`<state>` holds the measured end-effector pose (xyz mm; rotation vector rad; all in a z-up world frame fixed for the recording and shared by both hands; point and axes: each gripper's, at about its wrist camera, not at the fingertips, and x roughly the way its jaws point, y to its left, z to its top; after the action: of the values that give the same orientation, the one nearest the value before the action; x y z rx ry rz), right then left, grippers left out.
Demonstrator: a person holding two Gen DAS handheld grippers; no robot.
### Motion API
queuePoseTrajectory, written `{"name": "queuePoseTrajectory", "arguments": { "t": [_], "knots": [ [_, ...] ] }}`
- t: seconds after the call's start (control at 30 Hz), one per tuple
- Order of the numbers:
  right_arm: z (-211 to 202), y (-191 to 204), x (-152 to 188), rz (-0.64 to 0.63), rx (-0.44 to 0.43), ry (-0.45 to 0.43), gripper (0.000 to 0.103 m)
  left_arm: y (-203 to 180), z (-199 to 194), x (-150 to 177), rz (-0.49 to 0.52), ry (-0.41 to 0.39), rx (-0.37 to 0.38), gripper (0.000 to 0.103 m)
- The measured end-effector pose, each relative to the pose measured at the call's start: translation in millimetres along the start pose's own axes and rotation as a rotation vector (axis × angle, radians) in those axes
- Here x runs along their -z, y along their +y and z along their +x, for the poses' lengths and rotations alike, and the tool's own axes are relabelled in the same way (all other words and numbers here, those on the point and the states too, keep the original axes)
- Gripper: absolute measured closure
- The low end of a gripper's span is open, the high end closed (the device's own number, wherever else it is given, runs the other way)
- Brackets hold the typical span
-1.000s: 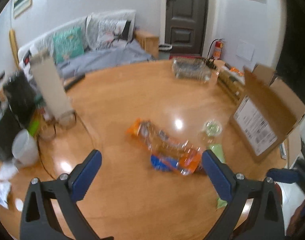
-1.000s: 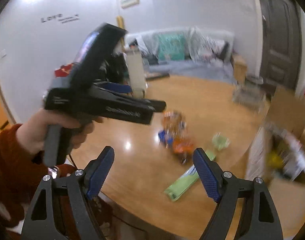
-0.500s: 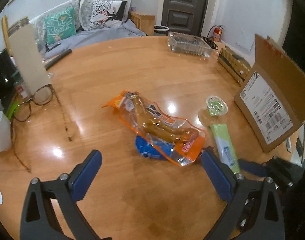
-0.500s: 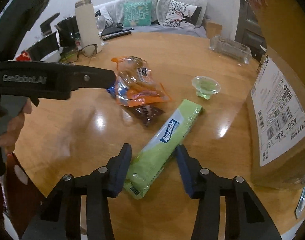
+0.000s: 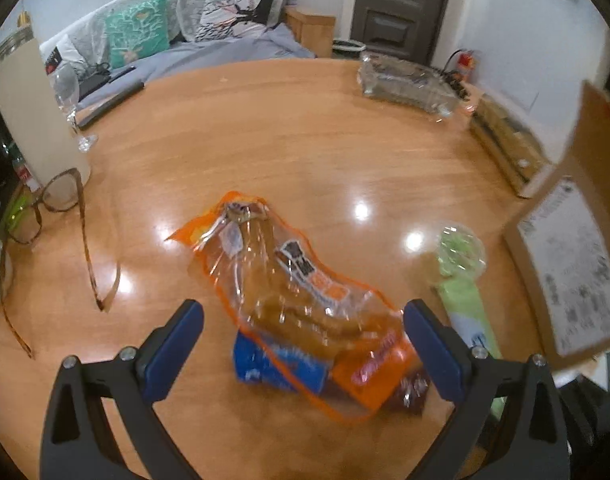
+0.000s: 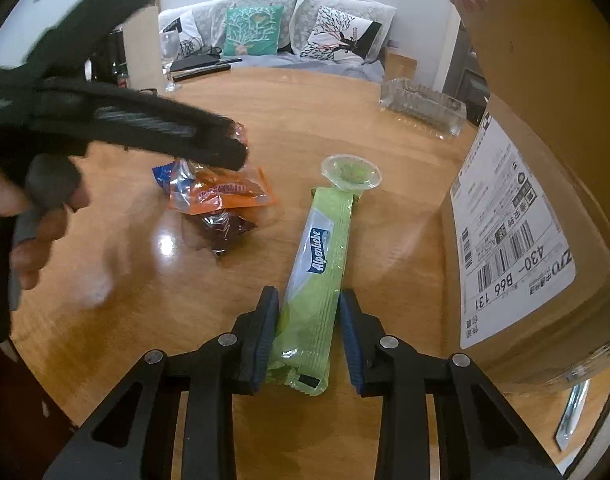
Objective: Organize snacks
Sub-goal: 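Grasp the orange bread-stick pack with the left tool and lift it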
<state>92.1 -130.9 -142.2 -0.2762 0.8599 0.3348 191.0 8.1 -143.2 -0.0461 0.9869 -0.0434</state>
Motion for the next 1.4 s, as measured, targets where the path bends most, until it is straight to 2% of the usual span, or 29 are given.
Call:
{"name": "queuePoseTrajectory", "arguments": {
  "t": [0.17,0.27,0.4,0.57,0.7,0.87,0.93,1.03,1.2,1.33,1.4],
  "knots": [
    [0.7,-0.9,-0.1,0.006,-0.006,-0.005,0.076,-10.1,15.3,-4.8,0.021,0.023,-0.053,0.005],
    [0.8,-1.8,-0.1,0.007,-0.011,-0.006,0.076,-10.9,17.1,0.0,0.063,0.023,-0.083,0.013],
    [0.9,-1.1,0.4,0.003,-0.015,-0.009,0.076,-0.5,6.2,11.0,0.087,0.011,-0.04,0.021],
    [-0.1,-1.9,1.0,0.006,-0.022,-0.01,0.076,12.9,-10.6,30.8,0.2,0.042,0.002,0.021],
    [-1.0,-0.8,1.8,0.005,-0.023,-0.009,0.076,31.4,-22.7,43.9,0.229,0.068,-0.007,0.02],
    [-3.1,0.4,2.9,0.01,-0.02,-0.009,0.076,57.6,-33.0,49.9,0.184,0.064,-0.081,0.019],
    [-3.4,0.9,3.3,0.019,-0.019,-0.009,0.076,63.7,-34.4,49.3,0.155,0.063,-0.075,0.019],
    [-2.5,-0.1,3.3,0.027,-0.022,-0.008,0.075,61.7,-34.3,49.1,0.114,0.051,-0.055,0.017],
    [-2.5,0.3,3.5,0.026,-0.025,-0.011,0.075,50.2,-19.8,39.8,0.052,0.026,-0.1,0.014],
    [-2.3,-0.8,3.8,0.029,-0.03,-0.014,0.074,42.6,-5.4,34.2,0.041,0.014,-0.187,0.014],
    [-2.5,-1.5,4.7,0.029,-0.032,-0.016,0.074,43.9,-3.3,33.6,0.026,0.004,-0.178,0.014]
  ]
}}
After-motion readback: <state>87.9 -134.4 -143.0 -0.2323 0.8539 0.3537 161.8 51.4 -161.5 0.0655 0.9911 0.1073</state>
